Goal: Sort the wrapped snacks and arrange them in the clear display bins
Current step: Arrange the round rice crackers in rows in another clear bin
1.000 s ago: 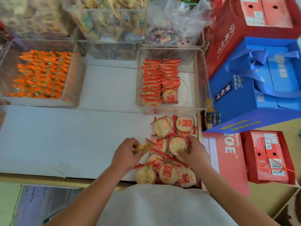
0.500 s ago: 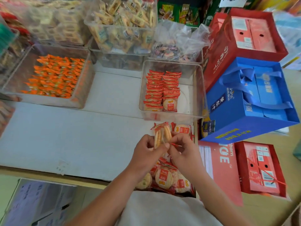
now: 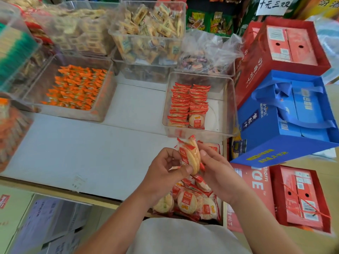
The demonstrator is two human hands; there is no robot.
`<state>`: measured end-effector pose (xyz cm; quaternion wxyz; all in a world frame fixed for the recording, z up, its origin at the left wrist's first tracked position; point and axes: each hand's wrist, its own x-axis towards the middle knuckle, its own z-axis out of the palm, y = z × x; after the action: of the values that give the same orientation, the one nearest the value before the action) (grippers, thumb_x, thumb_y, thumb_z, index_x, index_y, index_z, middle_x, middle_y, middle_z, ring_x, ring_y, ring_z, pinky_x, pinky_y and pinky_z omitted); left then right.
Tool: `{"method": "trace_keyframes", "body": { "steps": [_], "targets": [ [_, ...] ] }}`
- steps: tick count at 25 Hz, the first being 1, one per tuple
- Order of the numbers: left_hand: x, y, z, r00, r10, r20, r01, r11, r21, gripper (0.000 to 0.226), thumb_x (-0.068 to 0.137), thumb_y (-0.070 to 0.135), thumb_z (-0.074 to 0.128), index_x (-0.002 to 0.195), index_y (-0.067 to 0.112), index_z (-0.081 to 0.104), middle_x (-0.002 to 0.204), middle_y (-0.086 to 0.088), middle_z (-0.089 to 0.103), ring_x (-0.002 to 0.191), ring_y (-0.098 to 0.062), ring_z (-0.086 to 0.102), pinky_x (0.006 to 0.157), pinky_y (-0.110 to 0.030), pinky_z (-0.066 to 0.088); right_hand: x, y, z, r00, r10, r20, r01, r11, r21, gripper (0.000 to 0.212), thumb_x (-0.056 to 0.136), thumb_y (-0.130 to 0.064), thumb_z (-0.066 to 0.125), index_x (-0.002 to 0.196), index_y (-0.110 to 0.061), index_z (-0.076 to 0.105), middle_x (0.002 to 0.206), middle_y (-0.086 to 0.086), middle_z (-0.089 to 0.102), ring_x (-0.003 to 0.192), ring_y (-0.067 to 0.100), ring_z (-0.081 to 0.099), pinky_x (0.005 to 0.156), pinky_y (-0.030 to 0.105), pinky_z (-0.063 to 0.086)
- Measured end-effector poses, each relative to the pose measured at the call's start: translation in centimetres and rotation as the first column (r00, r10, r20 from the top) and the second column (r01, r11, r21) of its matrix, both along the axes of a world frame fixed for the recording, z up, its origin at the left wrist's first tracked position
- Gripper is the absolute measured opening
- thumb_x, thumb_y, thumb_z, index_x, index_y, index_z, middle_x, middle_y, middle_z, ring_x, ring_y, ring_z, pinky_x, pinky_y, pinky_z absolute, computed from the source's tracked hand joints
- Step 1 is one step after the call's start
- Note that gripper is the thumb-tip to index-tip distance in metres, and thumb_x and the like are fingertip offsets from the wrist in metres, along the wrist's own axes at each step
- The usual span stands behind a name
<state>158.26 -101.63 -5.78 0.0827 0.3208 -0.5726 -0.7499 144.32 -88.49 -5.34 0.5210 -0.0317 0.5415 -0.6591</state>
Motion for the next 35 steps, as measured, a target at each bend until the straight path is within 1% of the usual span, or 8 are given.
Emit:
{"method": "trace_keyframes", "body": {
  "steps": [3, 7, 14, 20, 25, 28, 31, 35],
  "targets": [
    [0.1, -0.6, -0.2, 0.997, 0.072, 0.031, -0.071, 0.997, -0.016, 0.043, 0.07, 0.008, 0.092, 0.096, 0.016, 0.058, 0.09, -0.002, 0.07, 0.088, -0.016, 0.067, 0.077, -0.031, 0.058, -0.7, 0.1, 0.0, 0.996, -0.093, -0.005, 0.093, 0.996, -0.011, 0.051, 0.091, -0.016, 0.066, 0.142, -0.018, 0.059, 0.136, 0.025, 0.062, 0.117, 0.038, 0.064, 0.101, 0.058, 0.049],
    [0.2, -2.0, -0.5, 0.985, 0.153, 0.081, -0.156, 0.988, 0.019, 0.044, 0.075, 0.002, 0.087, 0.108, 0.016, 0.06, 0.101, -0.006, 0.077, 0.097, -0.024, 0.073, 0.083, -0.037, 0.061, -1.8, 0.6, 0.4, 0.948, -0.298, -0.117, 0.302, 0.953, 0.016, 0.053, 0.09, 0.007, 0.065, 0.138, -0.017, 0.059, 0.128, 0.024, 0.065, 0.114, 0.037, 0.069, 0.097, 0.054, 0.057],
    [-0.8, -4.2, 0.5, 0.989, 0.054, 0.14, -0.062, 0.997, 0.051, 0.026, 0.1, 0.019, 0.065, 0.125, 0.024, 0.066, 0.117, -0.006, 0.074, 0.099, -0.027, 0.076, 0.074, -0.046, 0.064, -2.2, 1.0, 0.1, 0.898, -0.329, -0.293, 0.37, 0.924, 0.098, 0.053, 0.087, 0.007, 0.074, 0.131, -0.018, 0.063, 0.11, 0.009, 0.077, 0.107, 0.03, 0.074, 0.094, 0.048, 0.059],
    [-2.0, -6.2, 1.9, 0.97, -0.17, 0.175, 0.206, 0.955, -0.214, 0.057, 0.088, 0.013, 0.079, 0.13, 0.045, 0.059, 0.115, 0.009, 0.067, 0.097, -0.015, 0.073, 0.075, -0.031, 0.063, -3.3, 0.4, -0.2, 0.871, -0.118, -0.476, 0.257, 0.937, 0.238, 0.04, 0.093, -0.012, 0.075, 0.125, -0.036, 0.07, 0.11, 0.014, 0.069, 0.099, 0.04, 0.071, 0.078, 0.058, 0.063],
    [-2.8, -8.2, 2.9, 0.97, -0.138, 0.201, 0.207, 0.904, -0.374, 0.03, 0.08, 0.014, 0.086, 0.101, 0.028, 0.069, 0.095, 0.011, 0.073, 0.074, 0.0, 0.062, 0.069, -0.025, 0.053, -5.5, -0.7, 1.3, 0.853, -0.075, -0.517, 0.282, 0.899, 0.334, 0.046, 0.07, -0.028, 0.095, 0.106, -0.028, 0.066, 0.094, -0.003, 0.077, 0.08, 0.023, 0.071, 0.074, 0.043, 0.063],
    [-4.0, -8.1, 3.3, 0.948, -0.241, 0.21, 0.305, 0.879, -0.367, 0.024, 0.086, 0.017, 0.082, 0.1, 0.036, 0.077, 0.099, 0.022, 0.073, 0.089, 0.0, 0.065, 0.076, -0.021, 0.057, -5.4, -2.2, 2.1, 0.821, 0.0, -0.571, 0.198, 0.938, 0.285, 0.024, 0.079, -0.025, 0.089, 0.097, -0.024, 0.073, 0.079, -0.003, 0.069, 0.07, 0.012, 0.061, 0.066, 0.029, 0.056],
    [-5.4, -7.4, 3.1, 0.947, -0.285, 0.151, 0.322, 0.83, -0.455, 0.035, 0.088, 0.014, 0.08, 0.111, 0.04, 0.075, 0.111, 0.023, 0.07, 0.103, -0.001, 0.065, 0.082, -0.013, 0.052, -4.8, -3.8, 2.7, 0.8, 0.062, -0.596, 0.106, 0.965, 0.242, 0.021, 0.085, -0.03, 0.082, 0.105, -0.029, 0.075, 0.086, -0.001, 0.068, 0.078, 0.007, 0.065, 0.071, 0.028, 0.057],
    [-6.3, -7.6, 2.6, 0.99, -0.048, 0.132, 0.093, 0.927, -0.362, 0.046, 0.074, 0.02, 0.092, 0.105, 0.04, 0.065, 0.102, 0.012, 0.07, 0.096, -0.01, 0.069, 0.077, -0.023, 0.061, -5.3, -3.9, 2.9, 0.929, -0.017, -0.369, 0.079, 0.985, 0.153, 0.042, 0.083, -0.029, 0.077, 0.122, -0.018, 0.066, 0.108, 0.003, 0.078, 0.102, 0.024, 0.075, 0.083, 0.036, 0.062]
  ]
}}
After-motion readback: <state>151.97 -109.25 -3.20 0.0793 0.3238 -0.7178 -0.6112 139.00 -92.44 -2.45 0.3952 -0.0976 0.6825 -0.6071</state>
